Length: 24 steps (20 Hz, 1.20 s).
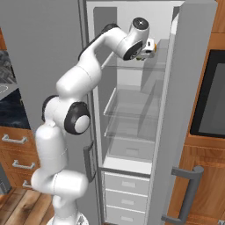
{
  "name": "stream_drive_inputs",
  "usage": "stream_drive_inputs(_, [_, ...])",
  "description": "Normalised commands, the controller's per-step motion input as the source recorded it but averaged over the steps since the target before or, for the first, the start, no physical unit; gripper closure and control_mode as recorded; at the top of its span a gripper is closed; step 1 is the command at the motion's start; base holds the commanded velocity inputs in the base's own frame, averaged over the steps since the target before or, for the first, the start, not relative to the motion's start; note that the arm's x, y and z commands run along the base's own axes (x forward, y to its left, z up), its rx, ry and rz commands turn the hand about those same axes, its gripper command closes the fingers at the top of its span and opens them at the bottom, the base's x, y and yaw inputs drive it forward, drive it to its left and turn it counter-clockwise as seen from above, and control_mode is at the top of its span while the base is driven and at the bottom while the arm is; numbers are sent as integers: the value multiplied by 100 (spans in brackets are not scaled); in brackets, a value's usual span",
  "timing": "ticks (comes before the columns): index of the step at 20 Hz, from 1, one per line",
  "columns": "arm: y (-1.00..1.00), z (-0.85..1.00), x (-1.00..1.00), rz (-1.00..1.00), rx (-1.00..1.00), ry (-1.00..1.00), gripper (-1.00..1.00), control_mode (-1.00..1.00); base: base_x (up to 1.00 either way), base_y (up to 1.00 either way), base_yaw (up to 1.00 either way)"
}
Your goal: Pick the banana and orange from the fridge and place them on the plate next to the blender to make a fruit smoothie.
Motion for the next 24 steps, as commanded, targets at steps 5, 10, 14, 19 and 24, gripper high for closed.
stream_drive_inputs(5, [-1, -17, 58, 0, 0, 0, -100, -100, 0, 0, 0])
stream_drive_inputs(10, [-4, -12, 41, 0, 0, 0, -100, -100, 0, 0, 0])
stream_drive_inputs(14, [-1, -3, 35, 0, 0, 0, -100, -100, 0, 0, 0])
stream_drive_inputs(19, [6, -58, 9, -3, -1, 1, 100, -100, 0, 0, 0])
stream_drive_inputs(24, [0, -42, 0, -2, 0, -1, 100, -100, 0, 0, 0])
